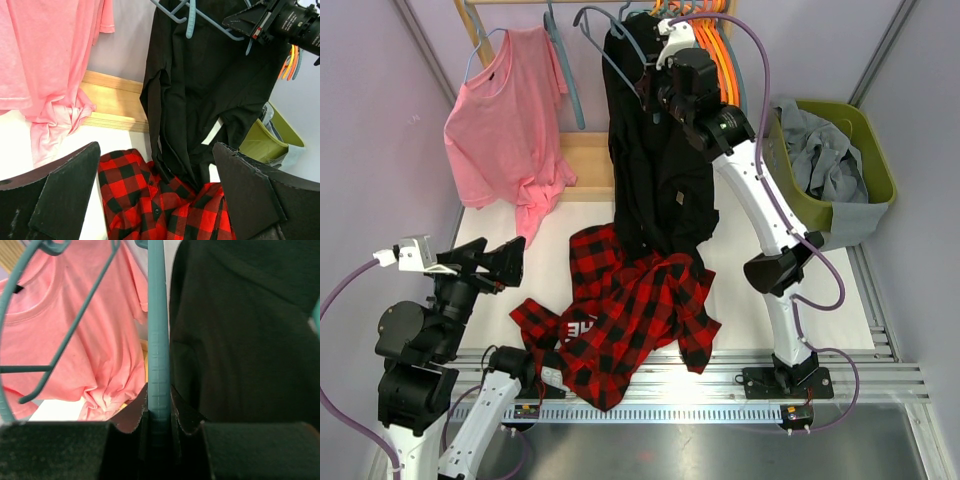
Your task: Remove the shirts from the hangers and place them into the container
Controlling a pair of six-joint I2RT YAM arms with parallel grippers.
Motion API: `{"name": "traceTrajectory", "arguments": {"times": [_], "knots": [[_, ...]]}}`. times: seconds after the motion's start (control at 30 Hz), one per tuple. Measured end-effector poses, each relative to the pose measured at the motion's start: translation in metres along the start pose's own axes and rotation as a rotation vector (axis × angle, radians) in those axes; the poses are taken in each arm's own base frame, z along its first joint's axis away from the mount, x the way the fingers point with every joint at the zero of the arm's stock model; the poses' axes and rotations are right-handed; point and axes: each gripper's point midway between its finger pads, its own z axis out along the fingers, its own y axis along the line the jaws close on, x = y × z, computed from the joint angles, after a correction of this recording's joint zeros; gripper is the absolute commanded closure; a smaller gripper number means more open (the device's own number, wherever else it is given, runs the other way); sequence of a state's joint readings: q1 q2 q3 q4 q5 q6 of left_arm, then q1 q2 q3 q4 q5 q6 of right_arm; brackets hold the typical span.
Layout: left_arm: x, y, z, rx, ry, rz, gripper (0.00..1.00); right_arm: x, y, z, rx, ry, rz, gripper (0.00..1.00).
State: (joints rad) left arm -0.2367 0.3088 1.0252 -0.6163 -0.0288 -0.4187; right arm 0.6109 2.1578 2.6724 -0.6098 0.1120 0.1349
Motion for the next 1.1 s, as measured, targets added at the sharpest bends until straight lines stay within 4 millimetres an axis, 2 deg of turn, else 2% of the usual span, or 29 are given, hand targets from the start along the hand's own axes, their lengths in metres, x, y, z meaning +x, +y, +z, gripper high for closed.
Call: {"name": "traceTrajectory", "arguments": {"times": [0.03, 0.07, 0.1, 0.13, 0.23, 0.3, 0.37, 0.47, 0.6, 0.67, 0.7, 0.73, 0.83, 0.9, 0.97, 1.03, 1.1], "knots": [[0.000, 0.000, 0.000, 0.000, 0.000, -0.001, 0.01, 0.001, -0.003, 0.000, 0.005, 0.003, 0.002, 0.78], [0.000, 0.000, 0.000, 0.000, 0.001, -0.002, 0.01, 0.001, -0.005, 0.000, 0.006, 0.004, 0.003, 0.30], [0.001, 0.000, 0.000, -0.001, 0.002, -0.002, 0.01, 0.001, -0.005, 0.000, 0.004, 0.008, 0.014, 0.06], [0.001, 0.000, 0.000, -0.001, 0.003, -0.003, 0.01, 0.002, -0.006, 0.000, 0.002, 0.011, 0.015, 0.01], [0.001, 0.000, -0.001, -0.002, 0.004, -0.005, 0.01, 0.010, -0.003, -0.002, -0.013, 0.039, 0.010, 0.00], [0.003, 0.001, -0.003, -0.004, 0.010, -0.005, 0.01, 0.028, -0.001, -0.015, -0.010, 0.098, 0.001, 0.00], [0.003, 0.001, -0.005, -0.003, 0.006, -0.006, 0.01, 0.058, 0.002, -0.038, -0.003, 0.162, -0.020, 0.00], [0.002, 0.001, -0.009, 0.001, -0.001, -0.006, 0.01, 0.103, 0.026, -0.098, -0.040, 0.255, -0.059, 0.01], [0.008, 0.004, -0.012, -0.001, 0.001, -0.011, 0.01, 0.145, 0.087, -0.200, -0.219, 0.299, -0.078, 0.01], [0.019, 0.008, -0.009, -0.010, 0.022, -0.020, 0.01, 0.165, 0.096, -0.239, -0.258, 0.321, -0.066, 0.01], [0.025, 0.010, -0.008, -0.014, 0.038, -0.024, 0.01, 0.177, 0.097, -0.252, -0.262, 0.337, -0.051, 0.00], [0.031, 0.011, -0.006, -0.016, 0.055, -0.027, 0.01, 0.189, 0.095, -0.259, -0.257, 0.358, -0.041, 0.01], [0.045, 0.014, -0.002, -0.018, 0.095, -0.036, 0.01, 0.250, 0.080, -0.273, -0.190, 0.479, -0.014, 0.01], [0.050, 0.015, 0.000, -0.020, 0.109, -0.042, 0.01, 0.302, 0.062, -0.281, -0.097, 0.596, -0.017, 0.01], [0.052, 0.015, 0.000, -0.019, 0.115, -0.049, 0.01, 0.341, 0.041, -0.290, 0.006, 0.691, -0.034, 0.01], [0.053, 0.015, 0.000, -0.018, 0.117, -0.049, 0.01, 0.364, 0.020, -0.298, 0.126, 0.749, -0.047, 0.00], [0.053, 0.015, 0.001, -0.019, 0.119, -0.049, 0.01, 0.372, 0.007, -0.298, 0.221, 0.756, -0.047, 0.01]]}}
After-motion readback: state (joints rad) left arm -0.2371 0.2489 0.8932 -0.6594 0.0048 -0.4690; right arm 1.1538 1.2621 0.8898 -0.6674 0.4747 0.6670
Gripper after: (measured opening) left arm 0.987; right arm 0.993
